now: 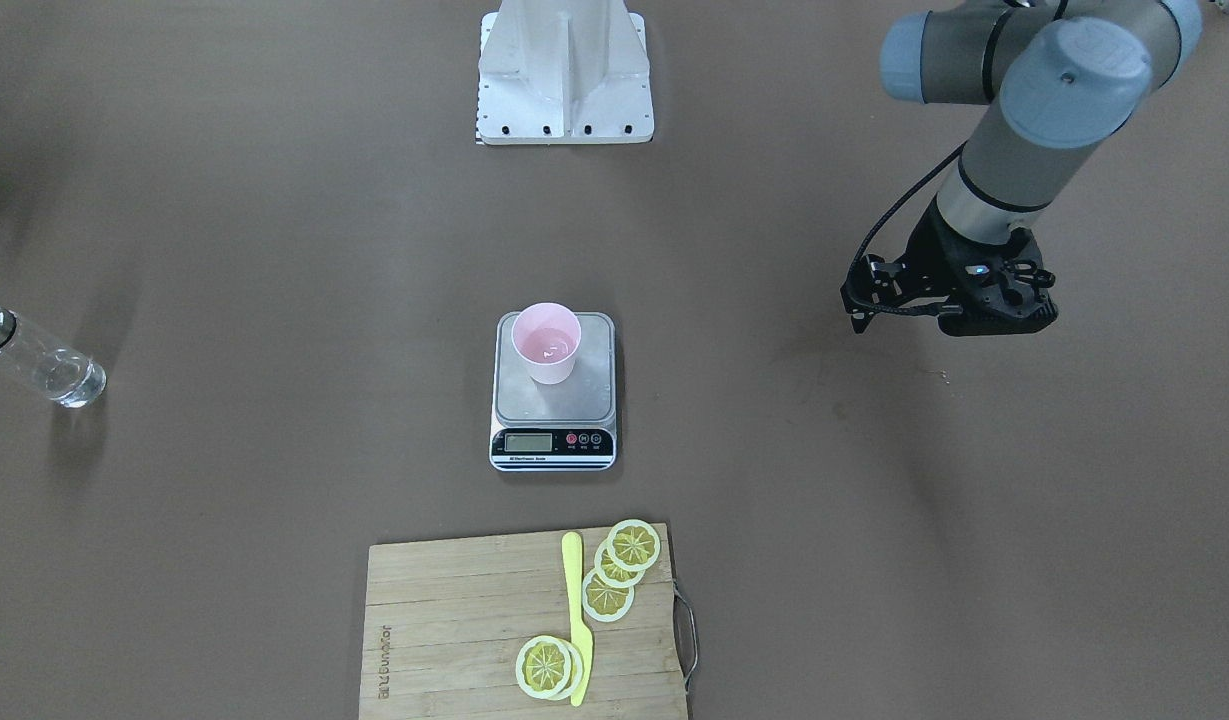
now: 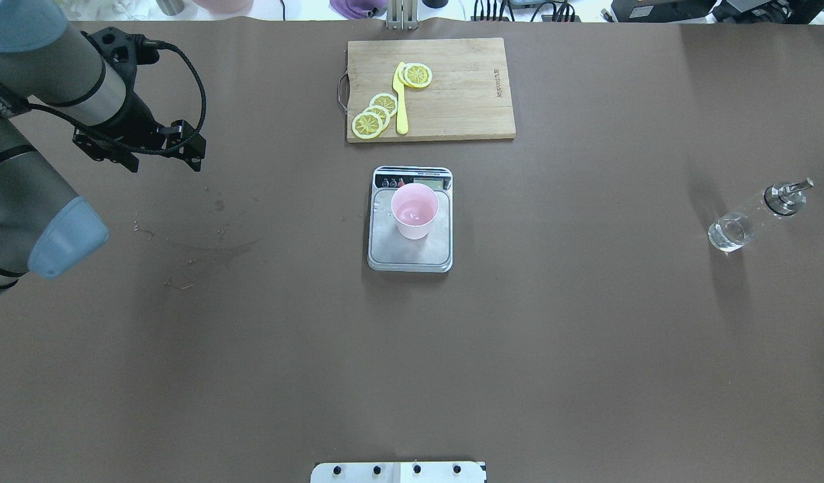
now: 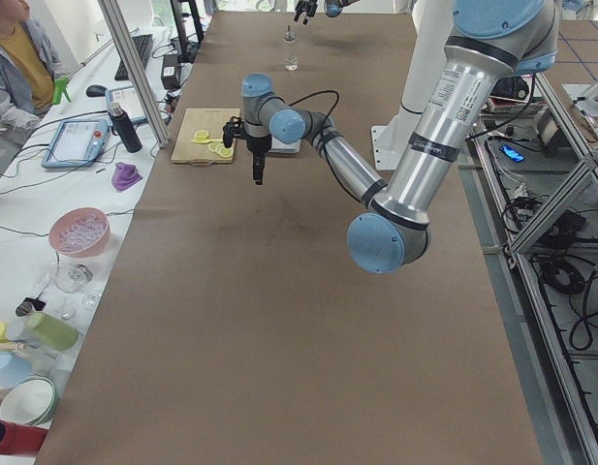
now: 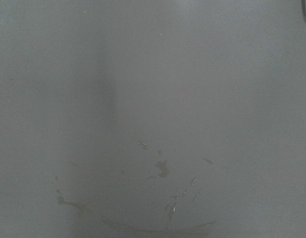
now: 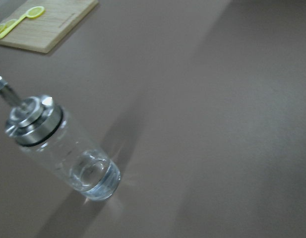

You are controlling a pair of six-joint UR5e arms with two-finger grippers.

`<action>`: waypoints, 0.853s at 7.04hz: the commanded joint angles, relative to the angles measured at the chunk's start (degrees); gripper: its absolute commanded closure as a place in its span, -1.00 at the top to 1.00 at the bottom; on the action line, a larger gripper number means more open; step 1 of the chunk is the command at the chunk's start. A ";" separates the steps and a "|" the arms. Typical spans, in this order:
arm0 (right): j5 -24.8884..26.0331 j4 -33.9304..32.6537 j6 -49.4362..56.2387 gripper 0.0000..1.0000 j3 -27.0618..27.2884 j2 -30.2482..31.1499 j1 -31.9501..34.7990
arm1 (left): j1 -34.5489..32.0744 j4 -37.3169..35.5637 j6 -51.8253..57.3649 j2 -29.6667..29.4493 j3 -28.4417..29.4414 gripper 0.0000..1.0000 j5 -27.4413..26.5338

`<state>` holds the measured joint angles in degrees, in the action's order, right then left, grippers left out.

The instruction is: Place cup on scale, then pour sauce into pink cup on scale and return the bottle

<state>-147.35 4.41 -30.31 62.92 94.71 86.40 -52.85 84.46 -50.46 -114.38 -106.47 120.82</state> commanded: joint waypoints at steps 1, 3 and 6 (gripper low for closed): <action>-1.89 -21.88 0.08 1.00 0.62 -4.16 3.50 | -0.41 0.00 0.36 0.47 0.03 0.94 -0.06; 6.14 -42.19 3.91 1.00 1.50 -10.22 1.42 | -3.03 0.00 4.90 1.70 0.30 0.94 0.20; 18.74 -67.61 25.60 1.00 3.16 -15.94 1.04 | -10.22 -0.27 20.77 5.81 2.22 0.94 0.38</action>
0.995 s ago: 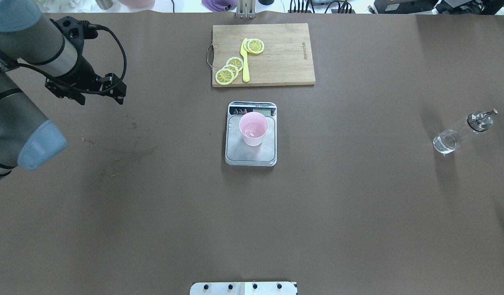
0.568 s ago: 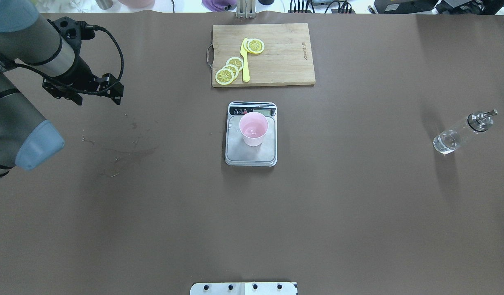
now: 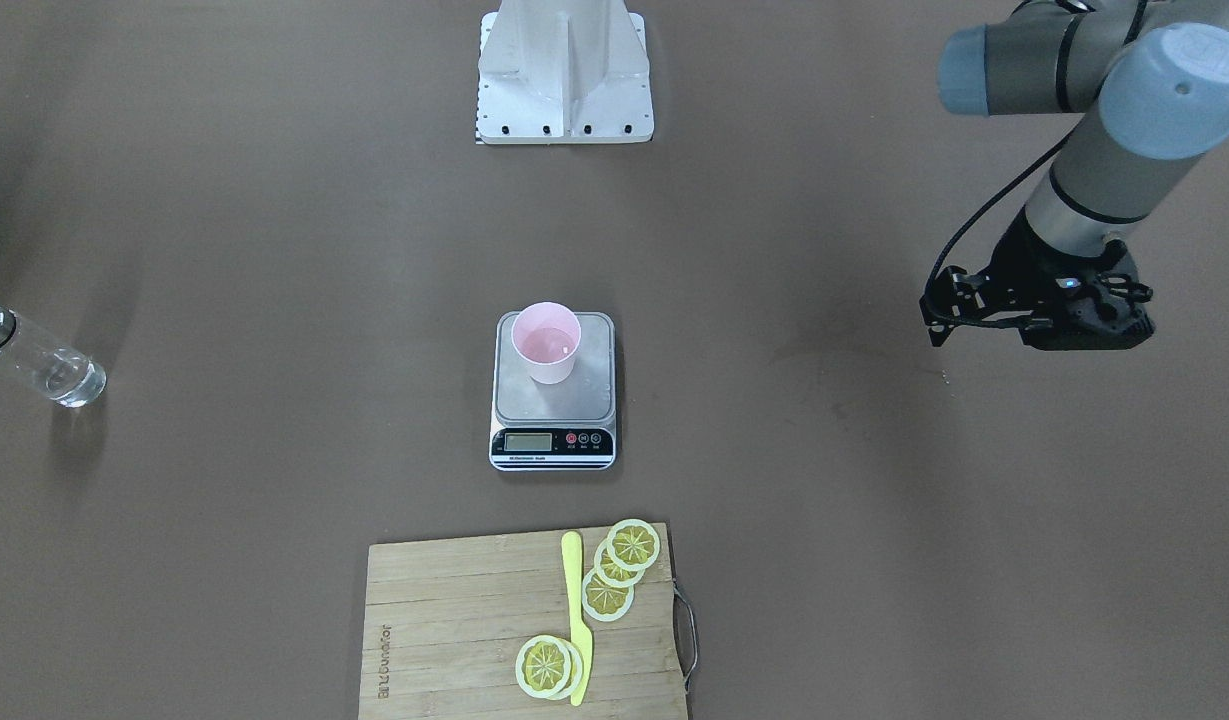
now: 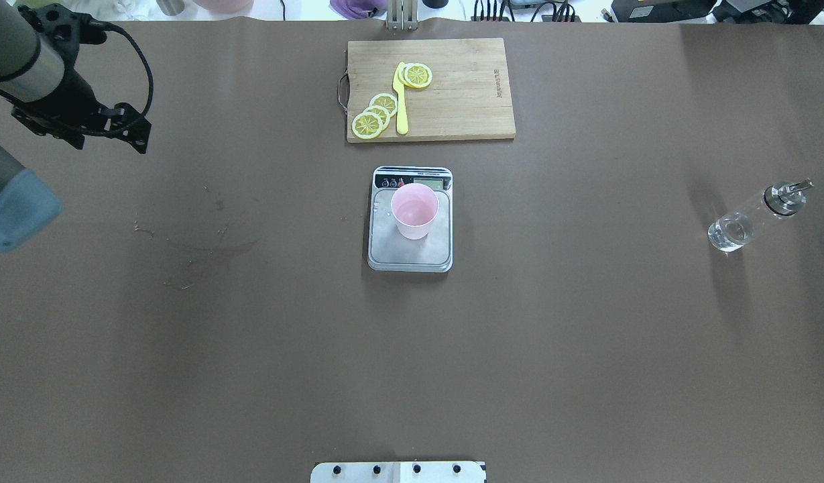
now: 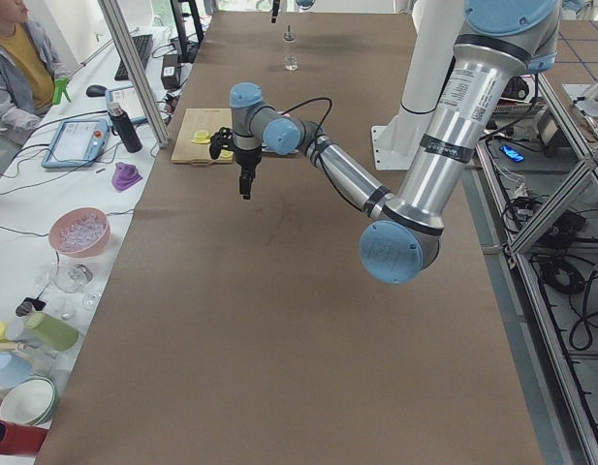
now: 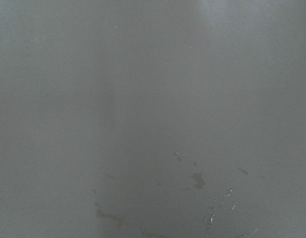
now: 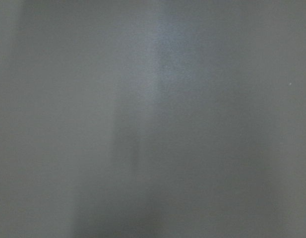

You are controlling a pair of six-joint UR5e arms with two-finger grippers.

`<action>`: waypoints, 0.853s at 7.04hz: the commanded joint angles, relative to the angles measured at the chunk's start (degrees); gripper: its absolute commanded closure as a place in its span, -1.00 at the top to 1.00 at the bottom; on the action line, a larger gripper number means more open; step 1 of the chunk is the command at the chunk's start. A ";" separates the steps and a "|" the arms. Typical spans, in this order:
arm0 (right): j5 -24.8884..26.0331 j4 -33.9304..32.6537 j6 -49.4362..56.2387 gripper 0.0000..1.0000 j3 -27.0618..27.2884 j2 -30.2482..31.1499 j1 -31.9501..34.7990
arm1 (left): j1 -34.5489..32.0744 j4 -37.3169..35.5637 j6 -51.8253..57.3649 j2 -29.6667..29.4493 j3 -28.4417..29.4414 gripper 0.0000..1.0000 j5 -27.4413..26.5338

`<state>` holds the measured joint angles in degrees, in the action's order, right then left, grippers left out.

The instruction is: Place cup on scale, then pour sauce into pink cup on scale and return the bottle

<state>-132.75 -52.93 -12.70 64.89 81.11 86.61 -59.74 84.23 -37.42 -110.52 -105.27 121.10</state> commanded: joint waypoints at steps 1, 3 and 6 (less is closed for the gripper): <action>5.65 -15.13 11.70 1.00 4.07 -2.27 -0.46 | -6.32 -0.12 15.03 3.37 1.90 0.94 0.27; 5.31 -34.05 19.36 1.00 12.14 -2.44 0.85 | -12.55 -0.30 25.25 8.29 2.17 0.96 1.41; 4.88 -52.43 27.69 1.00 24.74 -0.09 3.64 | -16.63 -12.30 29.51 10.41 2.96 0.96 7.66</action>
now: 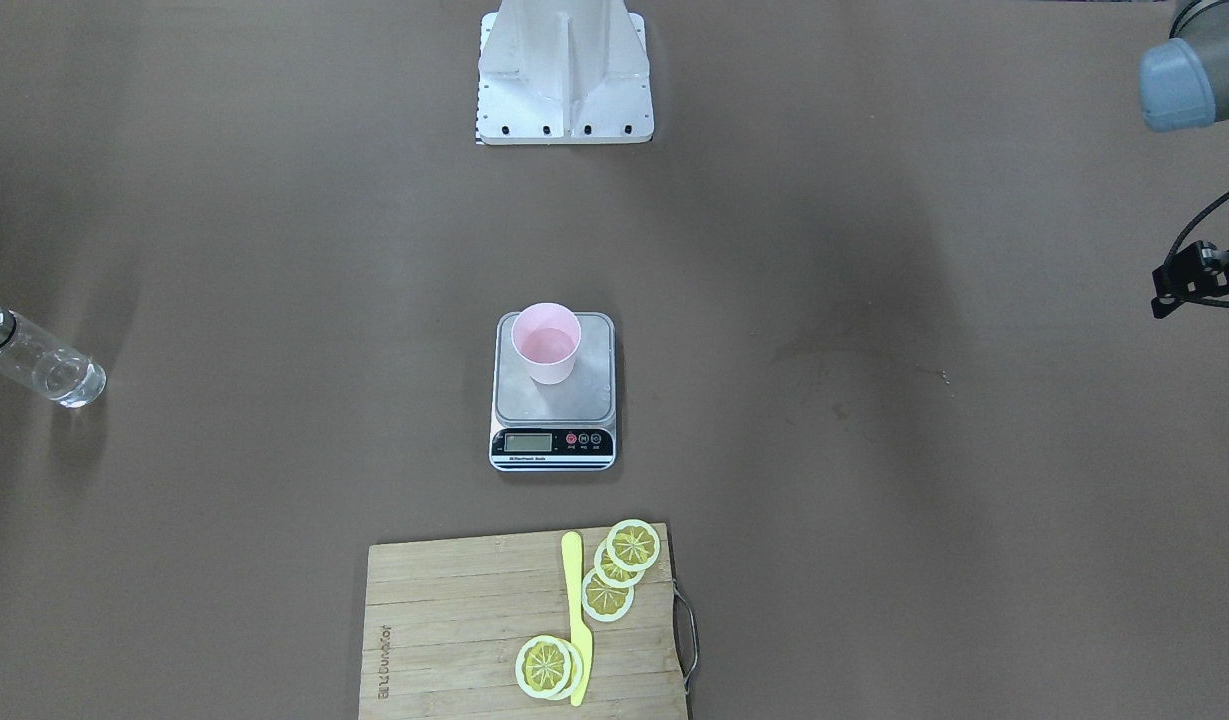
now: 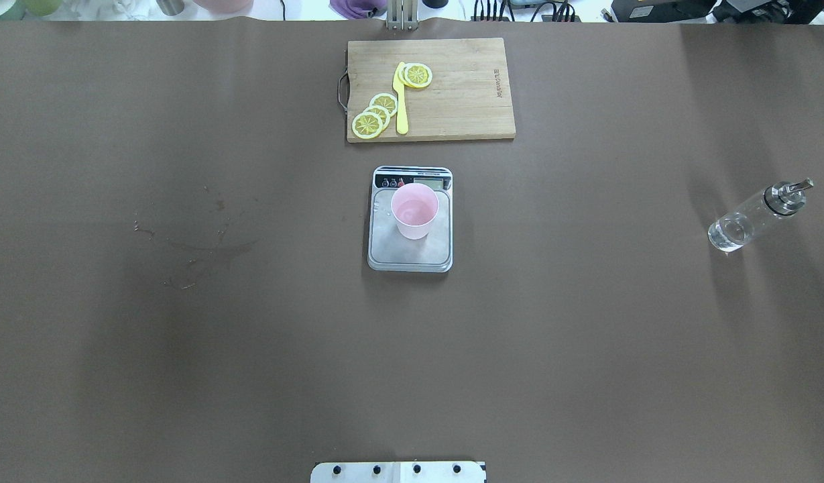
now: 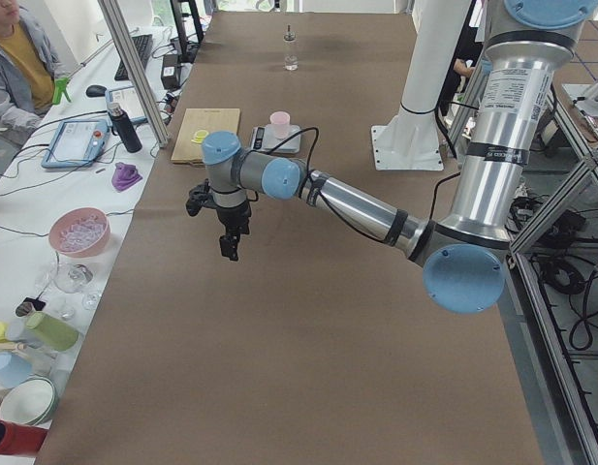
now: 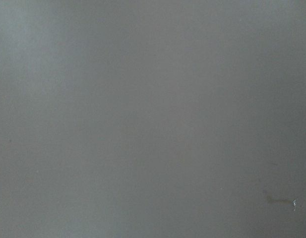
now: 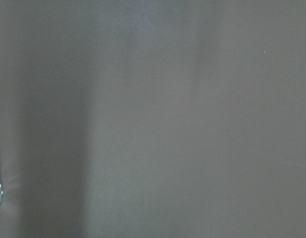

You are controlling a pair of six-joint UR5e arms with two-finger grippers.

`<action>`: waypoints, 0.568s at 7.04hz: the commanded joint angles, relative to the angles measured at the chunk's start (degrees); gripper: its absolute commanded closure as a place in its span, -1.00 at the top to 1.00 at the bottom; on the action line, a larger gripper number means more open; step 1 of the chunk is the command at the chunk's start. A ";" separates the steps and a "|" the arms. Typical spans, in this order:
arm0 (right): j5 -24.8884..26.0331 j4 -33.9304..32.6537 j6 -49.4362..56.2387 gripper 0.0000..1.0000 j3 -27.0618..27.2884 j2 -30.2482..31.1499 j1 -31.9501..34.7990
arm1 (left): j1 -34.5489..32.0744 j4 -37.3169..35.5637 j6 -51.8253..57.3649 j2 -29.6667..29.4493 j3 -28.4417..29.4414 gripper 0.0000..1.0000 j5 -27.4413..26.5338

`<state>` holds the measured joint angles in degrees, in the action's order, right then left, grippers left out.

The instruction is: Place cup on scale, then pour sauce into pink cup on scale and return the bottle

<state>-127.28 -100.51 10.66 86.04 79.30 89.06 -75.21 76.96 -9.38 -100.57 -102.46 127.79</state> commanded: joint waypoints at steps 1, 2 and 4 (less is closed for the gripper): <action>-0.51 -4.96 4.71 1.00 4.13 2.44 1.11 | -2.39 -5.24 1.56 2.03 0.77 0.96 1.41; -0.51 -4.70 6.28 1.00 4.40 3.14 1.20 | -5.71 -4.46 5.56 2.65 4.08 0.96 1.50; -0.60 -4.96 8.23 1.00 4.49 3.15 1.11 | -8.11 -4.72 22.12 1.96 6.40 0.96 1.59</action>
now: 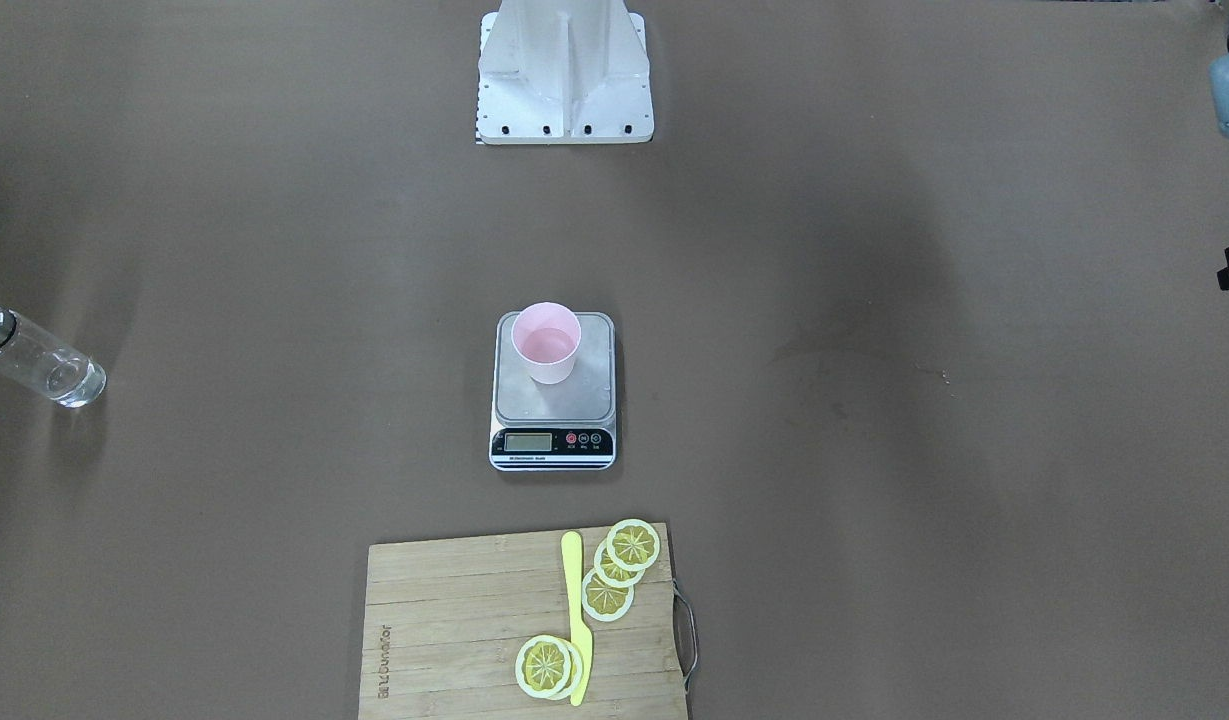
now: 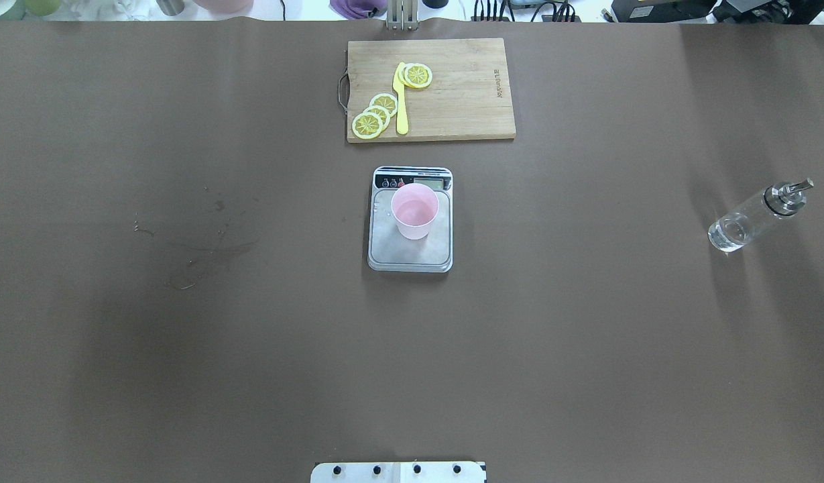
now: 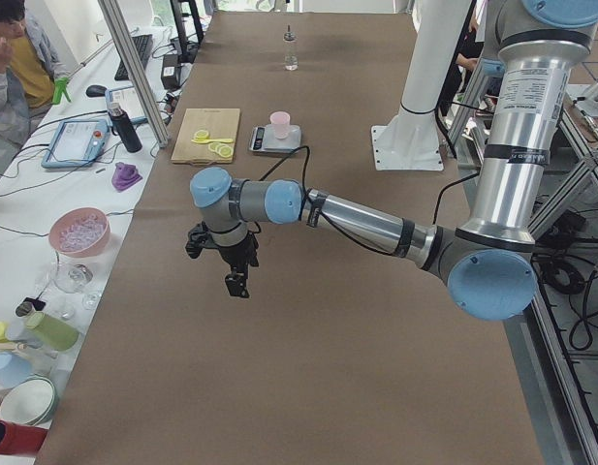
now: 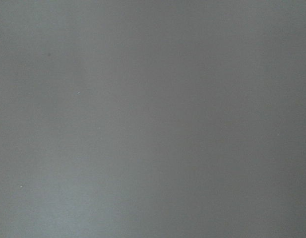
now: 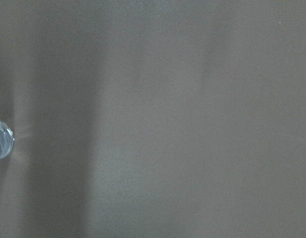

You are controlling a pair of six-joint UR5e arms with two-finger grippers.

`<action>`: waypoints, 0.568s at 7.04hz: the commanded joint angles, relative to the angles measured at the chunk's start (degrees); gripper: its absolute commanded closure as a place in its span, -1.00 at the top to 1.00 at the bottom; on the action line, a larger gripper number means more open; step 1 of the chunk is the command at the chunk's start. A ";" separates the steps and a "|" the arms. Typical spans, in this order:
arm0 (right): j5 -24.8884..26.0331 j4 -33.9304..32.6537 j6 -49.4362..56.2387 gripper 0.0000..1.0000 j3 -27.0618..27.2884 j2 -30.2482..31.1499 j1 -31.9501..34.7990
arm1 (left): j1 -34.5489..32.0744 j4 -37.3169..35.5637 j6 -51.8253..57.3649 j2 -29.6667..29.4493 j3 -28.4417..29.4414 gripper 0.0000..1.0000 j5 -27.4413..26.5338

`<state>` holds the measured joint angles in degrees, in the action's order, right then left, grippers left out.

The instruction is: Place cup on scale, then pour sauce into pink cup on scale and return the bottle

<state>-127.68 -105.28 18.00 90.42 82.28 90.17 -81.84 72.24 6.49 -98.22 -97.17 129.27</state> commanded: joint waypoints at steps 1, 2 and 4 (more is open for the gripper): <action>-0.37 -0.36 0.98 1.00 0.55 0.25 0.01 | -1.39 0.35 5.65 -0.74 1.01 0.96 2.63; -0.29 -0.45 0.90 1.00 0.55 -0.10 0.01 | -1.57 0.27 5.64 -0.48 0.84 0.96 8.66; -1.68 -0.45 0.81 1.00 0.11 -0.01 0.01 | -1.92 0.27 5.91 -0.31 0.93 0.96 12.49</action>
<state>-128.34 -105.71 18.84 90.78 82.21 90.18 -83.60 72.47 12.18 -98.63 -96.30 139.52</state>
